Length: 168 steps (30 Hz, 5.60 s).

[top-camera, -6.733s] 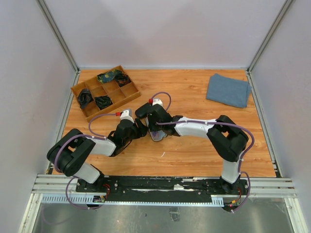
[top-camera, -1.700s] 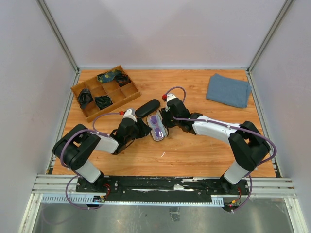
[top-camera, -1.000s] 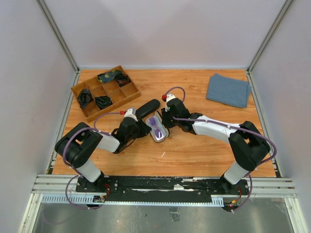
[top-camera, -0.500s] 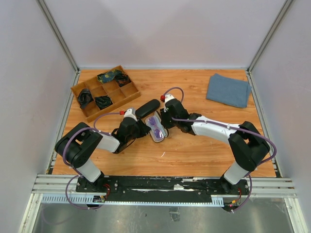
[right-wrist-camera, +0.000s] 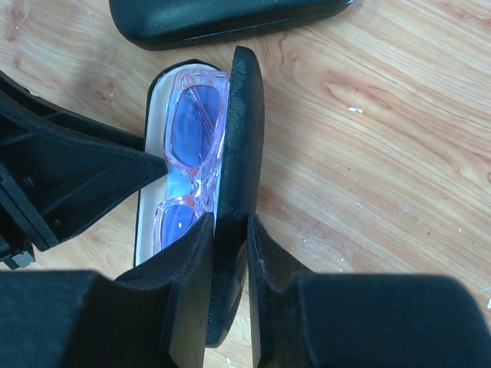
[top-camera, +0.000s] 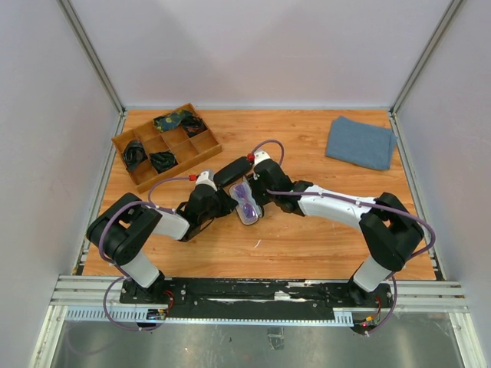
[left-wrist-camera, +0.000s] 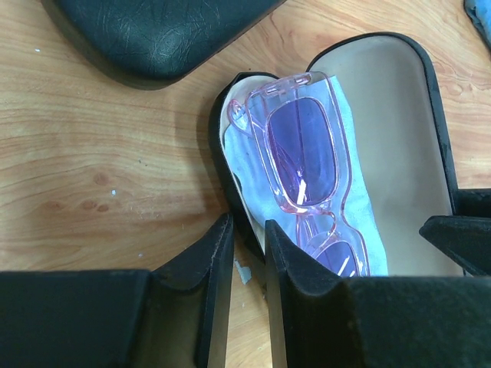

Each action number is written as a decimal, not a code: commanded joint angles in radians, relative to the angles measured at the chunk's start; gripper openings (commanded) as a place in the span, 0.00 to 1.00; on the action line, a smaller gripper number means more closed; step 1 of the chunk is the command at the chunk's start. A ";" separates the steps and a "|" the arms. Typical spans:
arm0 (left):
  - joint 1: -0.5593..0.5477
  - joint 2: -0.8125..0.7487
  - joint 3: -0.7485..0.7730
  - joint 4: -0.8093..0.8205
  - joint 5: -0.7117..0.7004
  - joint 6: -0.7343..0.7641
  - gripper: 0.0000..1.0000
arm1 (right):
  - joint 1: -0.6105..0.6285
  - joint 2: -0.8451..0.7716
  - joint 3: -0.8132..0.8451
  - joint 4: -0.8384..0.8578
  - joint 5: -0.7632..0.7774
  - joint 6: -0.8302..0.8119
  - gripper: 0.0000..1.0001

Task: Organize the sunglasses
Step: Close the sunglasses case at the center of the board, then move the sunglasses case at the center of the board.

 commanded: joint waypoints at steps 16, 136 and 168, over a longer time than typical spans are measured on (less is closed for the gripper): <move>0.000 0.001 0.036 -0.024 0.027 0.011 0.25 | 0.092 0.069 0.058 0.014 -0.078 0.033 0.29; 0.000 -0.185 -0.136 0.068 0.018 0.028 0.30 | -0.040 0.239 0.201 -0.159 0.064 0.274 0.36; 0.000 -0.875 -0.362 -0.361 -0.112 0.022 1.00 | -0.246 0.250 0.282 -0.178 0.054 0.131 0.72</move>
